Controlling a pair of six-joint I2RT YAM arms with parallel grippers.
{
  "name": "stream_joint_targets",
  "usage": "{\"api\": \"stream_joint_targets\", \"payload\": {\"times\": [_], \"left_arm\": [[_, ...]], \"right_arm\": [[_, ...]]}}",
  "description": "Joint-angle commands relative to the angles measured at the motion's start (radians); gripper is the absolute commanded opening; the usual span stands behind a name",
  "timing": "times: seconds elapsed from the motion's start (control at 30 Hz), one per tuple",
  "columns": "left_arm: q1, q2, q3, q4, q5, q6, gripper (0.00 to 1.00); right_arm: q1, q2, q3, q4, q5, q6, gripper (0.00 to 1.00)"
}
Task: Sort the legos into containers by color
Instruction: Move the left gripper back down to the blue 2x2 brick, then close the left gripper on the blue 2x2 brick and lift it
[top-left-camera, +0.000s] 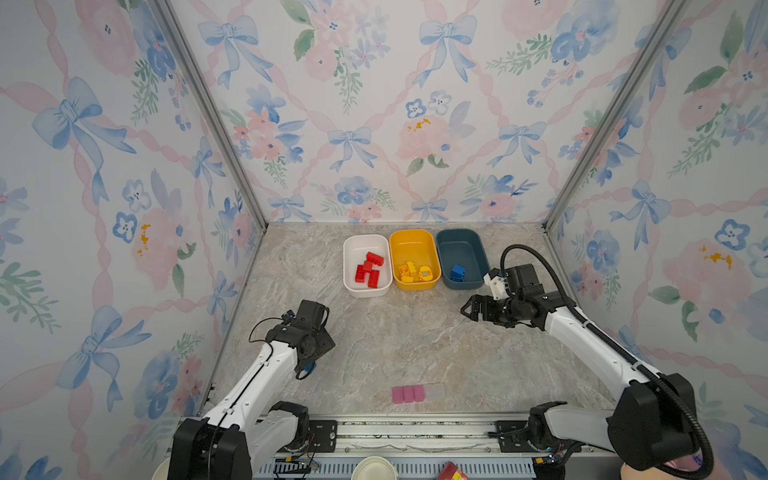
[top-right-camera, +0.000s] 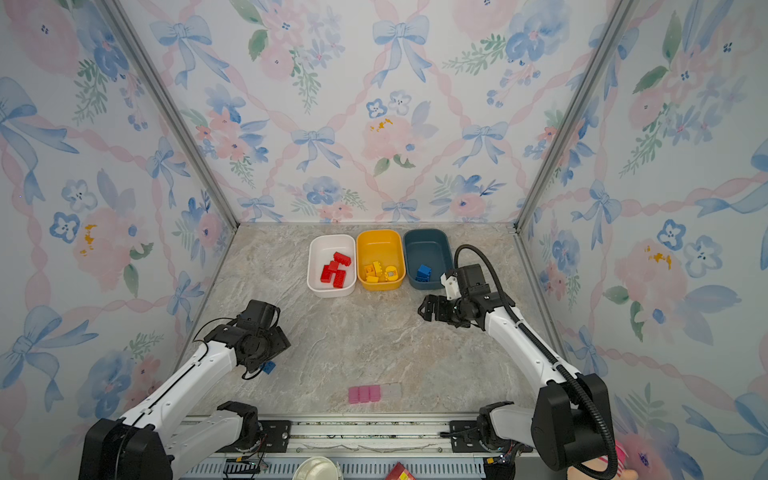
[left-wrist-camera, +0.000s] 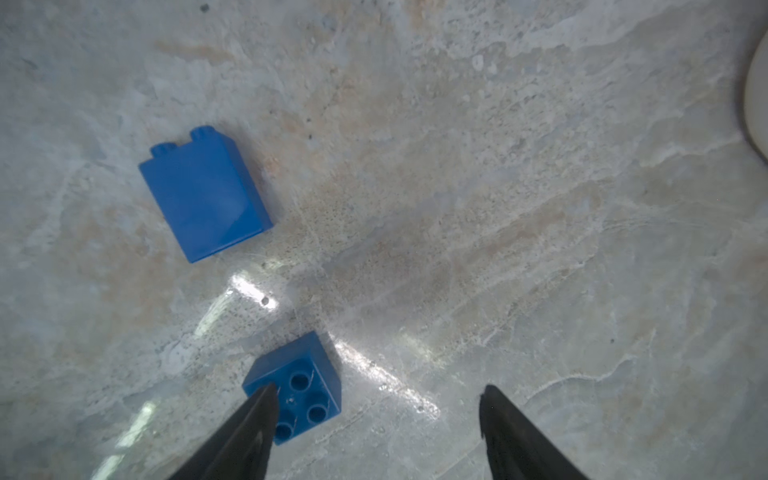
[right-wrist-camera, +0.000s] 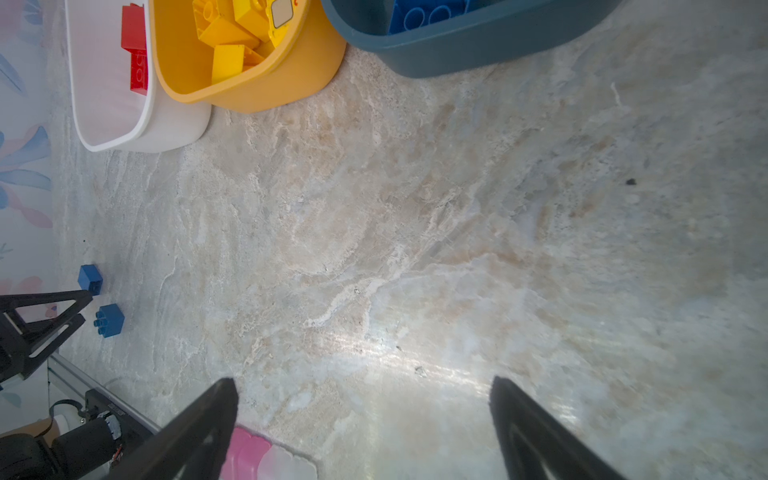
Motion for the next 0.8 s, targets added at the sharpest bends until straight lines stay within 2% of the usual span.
{"api": "stream_joint_targets", "payload": {"times": [0.0, 0.27, 0.77], "left_arm": [[0.028, -0.012, -0.028, -0.041, 0.018, -0.031, 0.77], [0.060, 0.005, -0.042, -0.044, 0.011, -0.036, 0.75], [0.066, 0.092, -0.044, -0.038, 0.002, -0.074, 0.62]], "right_arm": [[-0.014, 0.010, 0.026, -0.025, -0.021, -0.025, 0.97], [-0.025, 0.015, 0.042, -0.040, -0.024, -0.029, 0.97], [-0.024, 0.003, 0.058, -0.053, -0.019, -0.017, 0.97]]}}
